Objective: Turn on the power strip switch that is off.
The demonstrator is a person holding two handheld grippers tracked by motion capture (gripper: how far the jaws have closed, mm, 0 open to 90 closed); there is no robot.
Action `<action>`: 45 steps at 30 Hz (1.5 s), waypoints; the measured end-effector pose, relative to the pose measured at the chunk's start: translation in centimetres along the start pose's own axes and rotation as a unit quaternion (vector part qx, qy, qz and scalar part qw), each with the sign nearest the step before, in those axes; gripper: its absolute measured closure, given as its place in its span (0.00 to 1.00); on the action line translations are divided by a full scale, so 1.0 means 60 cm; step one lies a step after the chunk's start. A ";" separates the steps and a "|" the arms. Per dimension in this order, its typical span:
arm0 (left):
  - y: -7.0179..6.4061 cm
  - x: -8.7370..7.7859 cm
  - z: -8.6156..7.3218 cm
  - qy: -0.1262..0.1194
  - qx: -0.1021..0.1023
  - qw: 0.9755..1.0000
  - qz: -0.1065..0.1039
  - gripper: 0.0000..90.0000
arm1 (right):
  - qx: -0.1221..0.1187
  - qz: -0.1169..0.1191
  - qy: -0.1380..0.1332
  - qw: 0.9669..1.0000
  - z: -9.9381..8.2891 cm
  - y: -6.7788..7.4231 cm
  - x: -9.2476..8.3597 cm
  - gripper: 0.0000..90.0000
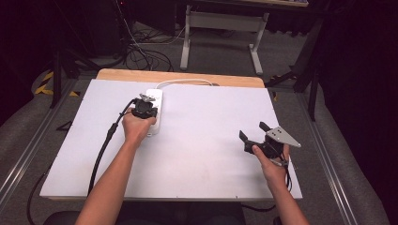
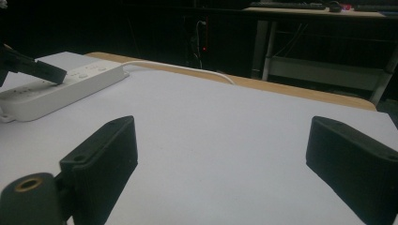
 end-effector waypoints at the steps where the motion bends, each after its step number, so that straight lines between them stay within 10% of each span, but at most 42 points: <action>1: -0.001 0.001 -0.001 0.000 0.000 1.000 0.001 1.00 | 0.001 0.000 0.000 1.000 0.000 0.001 -0.001 0.11; 4: 0.004 0.002 -0.001 -0.005 0.015 0.999 0.032 1.00 | 0.000 -0.001 -0.002 1.000 0.001 0.001 -0.002 0.11; 8: 0.004 0.002 -0.003 -0.001 -0.009 1.000 0.007 1.00 | -0.001 0.000 0.000 1.000 0.001 0.002 -0.004 0.11; 18: -0.005 0.009 0.002 0.010 0.025 0.999 0.032 1.00 | -0.003 0.000 -0.003 1.000 0.003 0.005 -0.001 0.11; 45: -0.001 0.009 0.006 0.021 0.006 1.000 0.016 1.00 | 0.000 -0.003 -0.006 1.000 0.005 0.003 -0.011 0.11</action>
Point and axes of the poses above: each handheld gripper's, and its own axes: x roughly forward along the jaws, z roughly out of its top, y roughly to its left, the point moved 6 cm from there along x, roughly forward along the jaws, and after that the axes turned 10 degrees about -x, right-handed, at the moved point
